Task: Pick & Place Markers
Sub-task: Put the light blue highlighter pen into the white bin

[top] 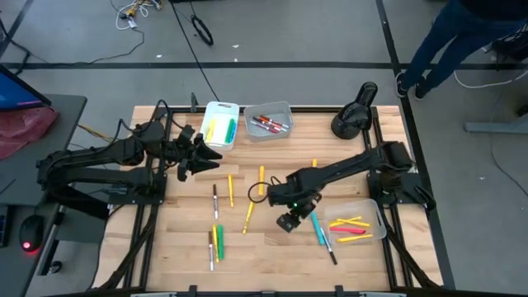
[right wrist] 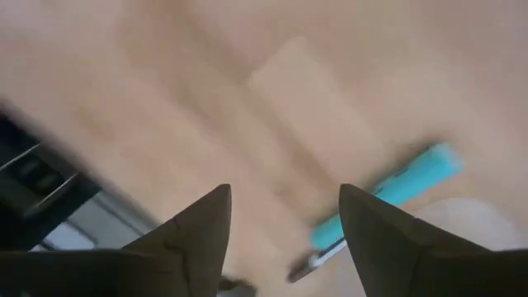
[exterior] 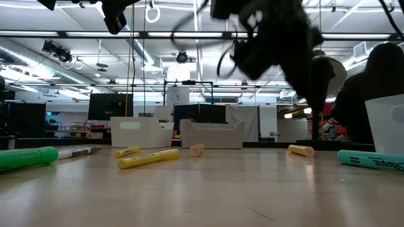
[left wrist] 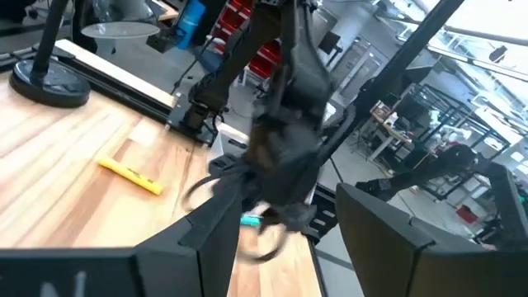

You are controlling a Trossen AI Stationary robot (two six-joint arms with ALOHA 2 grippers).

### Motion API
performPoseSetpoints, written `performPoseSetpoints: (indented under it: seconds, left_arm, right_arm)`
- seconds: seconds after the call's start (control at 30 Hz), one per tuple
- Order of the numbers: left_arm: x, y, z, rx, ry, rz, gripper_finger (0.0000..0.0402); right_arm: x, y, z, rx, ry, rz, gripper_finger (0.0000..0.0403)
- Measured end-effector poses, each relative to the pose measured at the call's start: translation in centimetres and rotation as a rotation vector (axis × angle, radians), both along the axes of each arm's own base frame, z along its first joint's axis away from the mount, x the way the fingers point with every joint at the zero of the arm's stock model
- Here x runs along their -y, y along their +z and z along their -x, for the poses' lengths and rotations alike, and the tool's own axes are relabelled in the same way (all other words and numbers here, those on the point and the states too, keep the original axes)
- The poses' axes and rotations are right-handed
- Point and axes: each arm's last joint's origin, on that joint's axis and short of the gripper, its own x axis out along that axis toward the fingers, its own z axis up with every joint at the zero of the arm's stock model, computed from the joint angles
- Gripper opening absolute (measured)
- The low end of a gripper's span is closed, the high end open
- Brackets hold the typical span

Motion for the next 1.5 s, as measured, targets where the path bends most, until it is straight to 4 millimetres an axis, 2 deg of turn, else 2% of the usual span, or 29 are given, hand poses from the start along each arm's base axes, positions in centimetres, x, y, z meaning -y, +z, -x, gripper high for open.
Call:
performPoseSetpoints:
  seconds: [0.13, 0.27, 0.63, 0.9, 1.1, 1.3, 1.5]
  left_arm:
    - [0.0, 0.0, 0.0, -0.004, 0.0, 0.018, 0.0204]
    - [0.0, -0.1, 0.0, -0.008, 0.0, 0.019, 0.0204]
    - [0.0, -0.1, 0.0, -0.013, 0.002, 0.045, 0.0204]
    - [0.0, -0.2, 0.0, -0.029, 0.003, 0.048, 0.0204]
    - [0.0, -0.3, 0.0, -0.041, 0.003, 0.051, 0.0204]
    - [0.0, -0.6, 0.1, -0.064, 0.004, 0.056, 0.0204]
    - [0.0, -0.6, 0.1, -0.071, 0.004, 0.057, 0.0204]
  right_arm:
    - [1.8, -2.1, 0.1, -0.156, -0.042, 0.041, 0.0228]
    - [2.7, -3.5, 0.4, -0.277, -0.045, 0.055, 0.0228]
    - [2.7, -6.3, 0.5, -0.394, 0.004, 0.082, 0.0211]
    - [2.4, -7.5, 0.2, -0.412, 0.02, 0.028, 0.0195]
    - [2.2, -8.8, 0.9, -0.439, 0.02, -0.015, 0.0179]
    - [1.8, -9.2, 1.1, -0.419, 0.031, -0.037, 0.0147]
    - [1.7, -9.3, 0.8, -0.402, -0.006, -0.049, 0.0082]
